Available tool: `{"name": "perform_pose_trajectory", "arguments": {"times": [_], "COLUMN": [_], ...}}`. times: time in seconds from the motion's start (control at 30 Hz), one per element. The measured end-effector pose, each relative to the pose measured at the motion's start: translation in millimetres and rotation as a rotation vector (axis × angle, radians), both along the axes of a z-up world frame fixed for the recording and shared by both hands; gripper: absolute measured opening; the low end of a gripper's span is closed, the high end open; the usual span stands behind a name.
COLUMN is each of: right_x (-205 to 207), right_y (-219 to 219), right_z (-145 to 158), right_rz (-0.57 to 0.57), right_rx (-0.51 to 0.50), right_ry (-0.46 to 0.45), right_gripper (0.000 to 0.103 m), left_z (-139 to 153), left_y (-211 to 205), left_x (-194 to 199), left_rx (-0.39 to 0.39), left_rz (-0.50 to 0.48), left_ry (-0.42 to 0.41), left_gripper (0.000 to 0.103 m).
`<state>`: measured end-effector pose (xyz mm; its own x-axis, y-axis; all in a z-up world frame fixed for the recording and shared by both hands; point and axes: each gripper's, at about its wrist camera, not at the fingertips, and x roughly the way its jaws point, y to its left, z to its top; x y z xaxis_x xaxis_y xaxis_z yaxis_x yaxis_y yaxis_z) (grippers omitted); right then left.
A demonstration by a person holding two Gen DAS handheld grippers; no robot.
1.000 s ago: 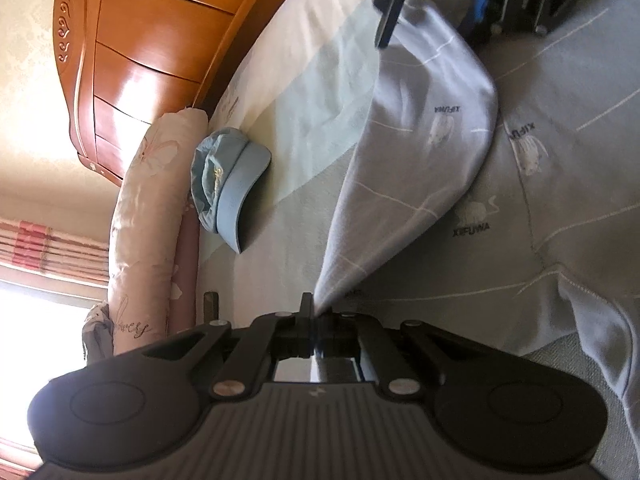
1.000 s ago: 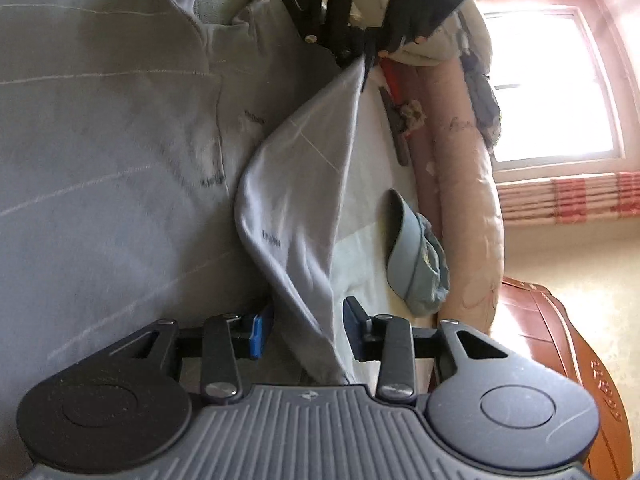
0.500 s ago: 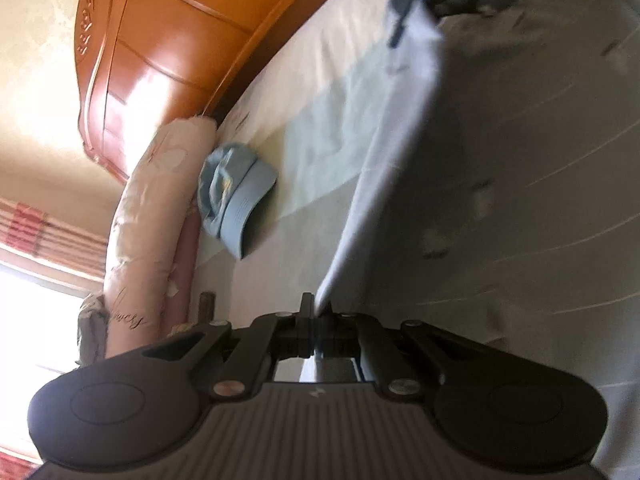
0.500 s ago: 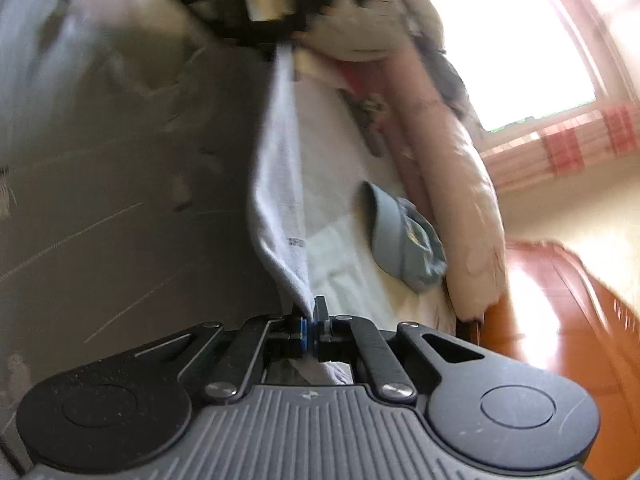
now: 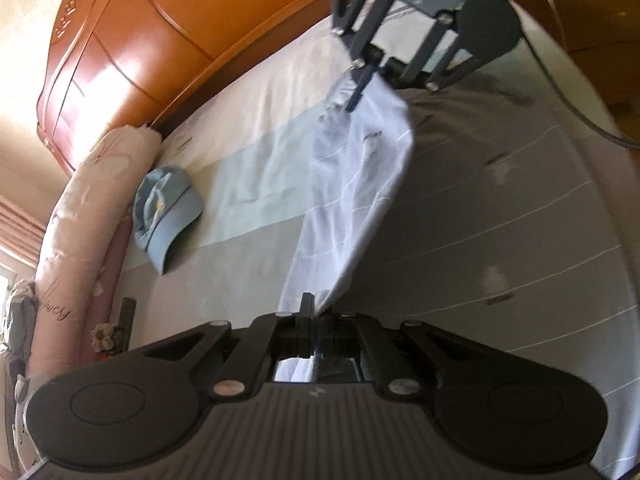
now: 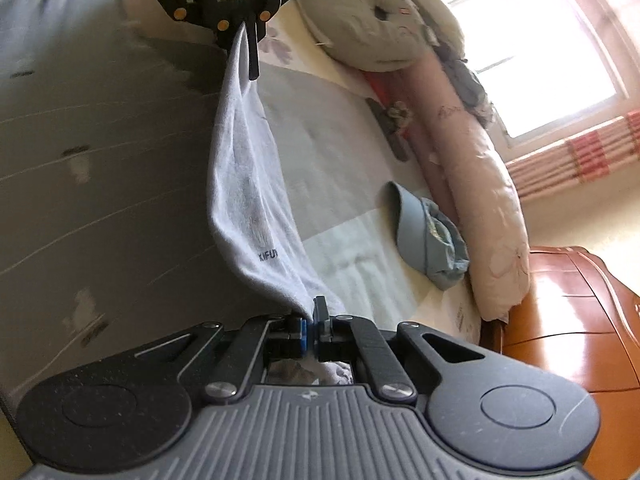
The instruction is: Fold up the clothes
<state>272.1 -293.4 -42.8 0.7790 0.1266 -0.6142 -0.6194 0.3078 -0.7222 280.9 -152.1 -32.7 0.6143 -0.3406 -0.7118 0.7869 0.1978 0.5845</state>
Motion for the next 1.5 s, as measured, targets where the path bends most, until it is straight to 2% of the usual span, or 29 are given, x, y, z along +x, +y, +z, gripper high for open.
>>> {"name": "perform_pose_trajectory", "arguments": {"times": [0.2,0.47,0.63,0.9,1.0,1.13,1.17,1.23,1.27,1.37,1.5], "right_x": [-24,-67,-83,-103,-102,-108,-112,-119,-122,-130,-130], "right_y": [-9,-17,-21,-26,-26,-26,-29,-33,-36,-44,-46], "right_z": [-2,-30,-54,-62,-69,-71,-70,-66,-64,-52,-35], "right_rz": [0.033,0.064,0.053,0.003,-0.004,-0.028,-0.042,-0.07,-0.087,-0.193,-0.309], "right_rx": [-0.033,-0.104,-0.159,-0.157,-0.187,-0.204,-0.206,-0.211,-0.215,-0.146,0.037], "right_ry": [0.007,0.001,-0.017,-0.078,-0.115,-0.161,-0.166,-0.176,-0.177,-0.16,-0.118], "right_gripper": [0.004,0.004,0.004,0.004,0.008,0.027,0.036,0.042,0.043,0.042,0.041], "left_z": [-7,-27,-44,-55,-58,-61,-62,-64,-65,-65,-61], "left_y": [-5,-23,-30,-28,-30,-31,-32,-33,-33,-34,-32], "left_x": [-41,-109,-128,-133,-134,-134,-134,-134,-134,-134,-138], "left_rx": [-0.029,-0.028,-0.012,-0.027,-0.024,-0.022,-0.022,-0.024,-0.027,-0.045,-0.062], "left_rz": [-0.031,-0.126,-0.137,-0.1,-0.092,-0.088,-0.088,-0.088,-0.087,-0.084,-0.084], "left_ry": [0.03,0.017,-0.019,-0.039,-0.041,-0.047,-0.048,-0.05,-0.051,-0.055,-0.064], "left_gripper": [0.0,0.0,0.0,0.0,0.0,0.0,0.0,0.0,0.0,0.0,0.0]}}
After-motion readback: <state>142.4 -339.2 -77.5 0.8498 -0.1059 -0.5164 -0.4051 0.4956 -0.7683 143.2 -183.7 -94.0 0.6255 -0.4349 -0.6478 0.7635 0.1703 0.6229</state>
